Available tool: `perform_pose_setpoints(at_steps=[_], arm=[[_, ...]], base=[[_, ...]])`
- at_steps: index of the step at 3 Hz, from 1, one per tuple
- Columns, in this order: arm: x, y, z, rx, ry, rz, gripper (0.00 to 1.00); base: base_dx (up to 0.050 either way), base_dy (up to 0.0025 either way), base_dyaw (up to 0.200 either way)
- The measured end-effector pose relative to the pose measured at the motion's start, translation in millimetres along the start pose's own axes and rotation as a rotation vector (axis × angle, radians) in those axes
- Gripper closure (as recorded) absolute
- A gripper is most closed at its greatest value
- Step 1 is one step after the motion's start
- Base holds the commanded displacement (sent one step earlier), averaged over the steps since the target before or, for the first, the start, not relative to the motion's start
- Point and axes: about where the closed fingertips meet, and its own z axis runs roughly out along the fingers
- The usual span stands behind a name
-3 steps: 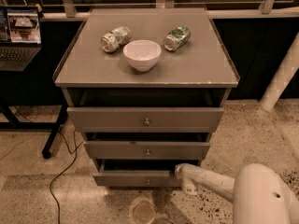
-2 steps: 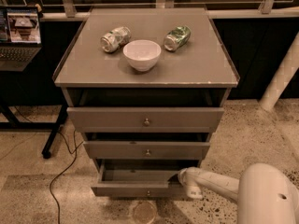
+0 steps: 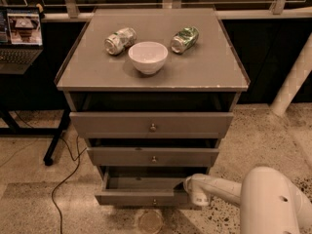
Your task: Open bottom drawer
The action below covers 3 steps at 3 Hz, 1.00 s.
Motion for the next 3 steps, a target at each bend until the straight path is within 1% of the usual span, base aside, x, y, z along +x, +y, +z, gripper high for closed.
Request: perform_pose_setpoints(at_steps=[1,2,3], arm=[[28.8,-3.7,10.7,-0.010,0.034,0.022,1.00],[38.4,-7.5,8.8,-0.013,0.044,0.045,1.00],[38.1,-7.5,8.2,-0.013,0.044,0.045,1.00]], base=[[0.000,0.00000,0.000],[0.000,0.00000,0.000],[0.000,0.00000,0.000]])
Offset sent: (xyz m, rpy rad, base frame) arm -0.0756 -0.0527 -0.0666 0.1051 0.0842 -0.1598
